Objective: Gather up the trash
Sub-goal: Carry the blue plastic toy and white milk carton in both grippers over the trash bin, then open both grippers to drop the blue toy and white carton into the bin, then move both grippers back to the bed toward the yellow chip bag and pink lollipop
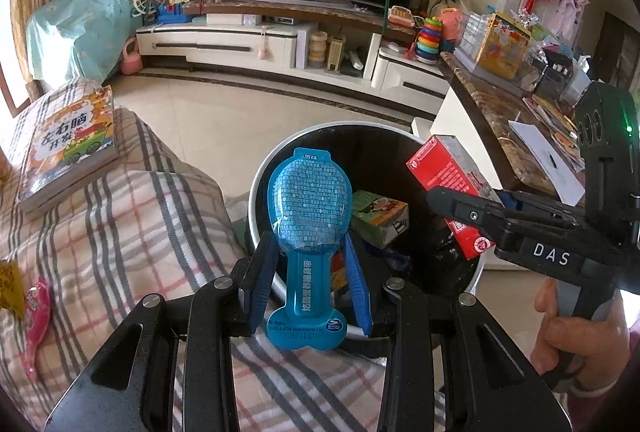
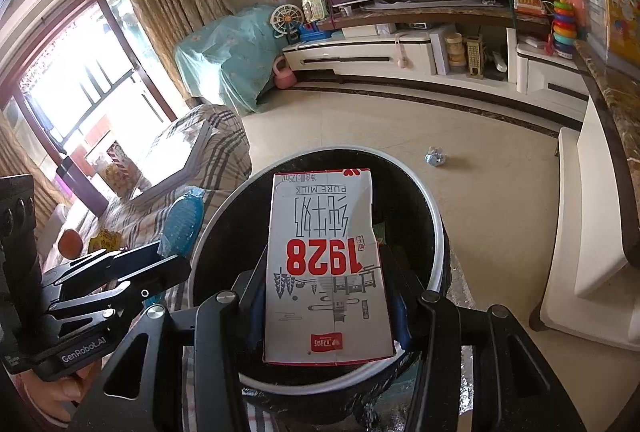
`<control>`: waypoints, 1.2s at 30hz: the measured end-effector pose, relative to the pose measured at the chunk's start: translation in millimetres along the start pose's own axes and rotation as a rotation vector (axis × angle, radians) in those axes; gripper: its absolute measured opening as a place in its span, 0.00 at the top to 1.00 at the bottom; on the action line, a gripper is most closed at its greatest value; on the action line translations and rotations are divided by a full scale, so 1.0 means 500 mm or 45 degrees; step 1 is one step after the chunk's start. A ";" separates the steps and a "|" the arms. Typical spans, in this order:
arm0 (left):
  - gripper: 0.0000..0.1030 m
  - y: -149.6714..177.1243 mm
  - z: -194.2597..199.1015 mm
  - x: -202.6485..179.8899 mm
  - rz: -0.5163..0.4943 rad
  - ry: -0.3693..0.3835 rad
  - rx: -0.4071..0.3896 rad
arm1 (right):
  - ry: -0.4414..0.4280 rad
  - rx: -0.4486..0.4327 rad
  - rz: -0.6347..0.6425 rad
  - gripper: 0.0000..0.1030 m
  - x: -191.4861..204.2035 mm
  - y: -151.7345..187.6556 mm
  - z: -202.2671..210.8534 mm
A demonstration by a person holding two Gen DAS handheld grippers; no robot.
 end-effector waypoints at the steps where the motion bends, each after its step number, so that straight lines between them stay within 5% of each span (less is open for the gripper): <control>1: 0.68 -0.001 -0.003 -0.001 -0.004 -0.002 0.002 | -0.001 0.004 0.000 0.53 -0.002 -0.001 -0.003; 11: 0.66 -0.006 -0.023 -0.001 0.017 -0.005 0.034 | -0.002 0.014 -0.010 0.50 -0.015 -0.006 -0.015; 15: 0.52 -0.008 -0.019 0.002 0.019 -0.014 0.025 | 0.003 -0.005 -0.016 0.50 -0.018 -0.013 -0.007; 18: 0.51 0.000 -0.007 0.010 0.024 -0.021 0.012 | 0.001 -0.031 -0.027 0.48 -0.016 -0.018 0.008; 28: 0.44 0.074 0.054 0.085 0.133 -0.068 -0.017 | -0.056 -0.077 -0.052 0.15 0.043 -0.002 0.041; 36: 0.43 0.137 0.113 0.189 0.277 -0.123 -0.036 | -0.115 -0.083 -0.051 0.14 0.122 0.030 0.040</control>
Point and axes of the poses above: each gripper's, at about its wrist camera, not at the fingertips, and z roughly against the way its jaws point, x to its left, y to its underside, the point moved 9 cm from there along -z, roughly the way its jaws point, and after that the axes turned 10 degrees about z, right-handed, at the moved point
